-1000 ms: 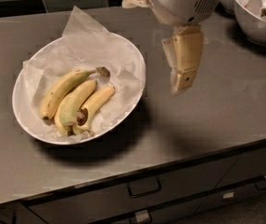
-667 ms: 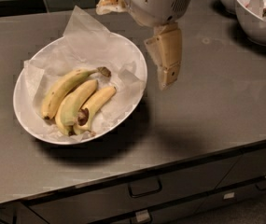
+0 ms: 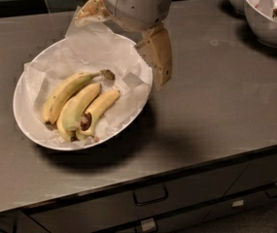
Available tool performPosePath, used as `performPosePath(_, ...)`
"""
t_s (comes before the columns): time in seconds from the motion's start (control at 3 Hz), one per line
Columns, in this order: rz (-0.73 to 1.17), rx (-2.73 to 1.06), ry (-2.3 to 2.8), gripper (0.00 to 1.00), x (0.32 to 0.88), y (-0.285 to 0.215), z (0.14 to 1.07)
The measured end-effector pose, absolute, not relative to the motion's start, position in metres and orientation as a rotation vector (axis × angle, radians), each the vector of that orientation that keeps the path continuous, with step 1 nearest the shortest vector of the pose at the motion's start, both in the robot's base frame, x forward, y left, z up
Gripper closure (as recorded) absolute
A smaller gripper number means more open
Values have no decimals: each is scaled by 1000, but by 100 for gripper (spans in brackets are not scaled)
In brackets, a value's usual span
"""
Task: Pick banana from white bowl
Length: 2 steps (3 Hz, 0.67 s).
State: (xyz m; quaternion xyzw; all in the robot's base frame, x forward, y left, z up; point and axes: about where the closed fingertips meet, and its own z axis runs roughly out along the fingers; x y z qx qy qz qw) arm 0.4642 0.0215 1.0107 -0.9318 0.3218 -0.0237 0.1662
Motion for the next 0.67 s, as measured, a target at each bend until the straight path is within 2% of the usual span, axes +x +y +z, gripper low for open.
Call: performPosePath(0.67,-21,-2719,788,0,470,52,998)
